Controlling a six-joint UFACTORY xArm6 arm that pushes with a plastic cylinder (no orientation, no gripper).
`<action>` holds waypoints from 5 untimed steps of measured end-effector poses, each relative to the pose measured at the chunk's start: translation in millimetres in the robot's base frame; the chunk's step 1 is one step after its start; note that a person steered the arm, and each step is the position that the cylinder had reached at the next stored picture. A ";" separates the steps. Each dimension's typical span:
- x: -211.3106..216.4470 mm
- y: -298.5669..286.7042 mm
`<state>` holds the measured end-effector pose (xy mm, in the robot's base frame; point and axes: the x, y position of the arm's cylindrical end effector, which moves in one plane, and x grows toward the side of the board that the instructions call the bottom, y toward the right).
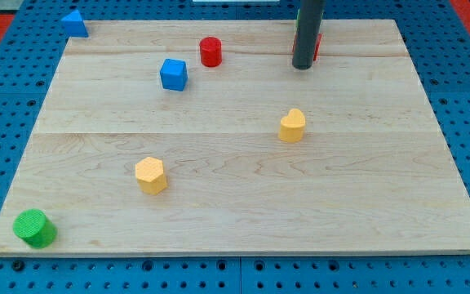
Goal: Push the red star to the green star
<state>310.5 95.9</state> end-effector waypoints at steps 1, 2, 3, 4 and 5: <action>-11.6 -3.8; -44.0 -1.1; -54.9 -1.1; -55.0 -1.1; -55.9 0.7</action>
<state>254.5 96.6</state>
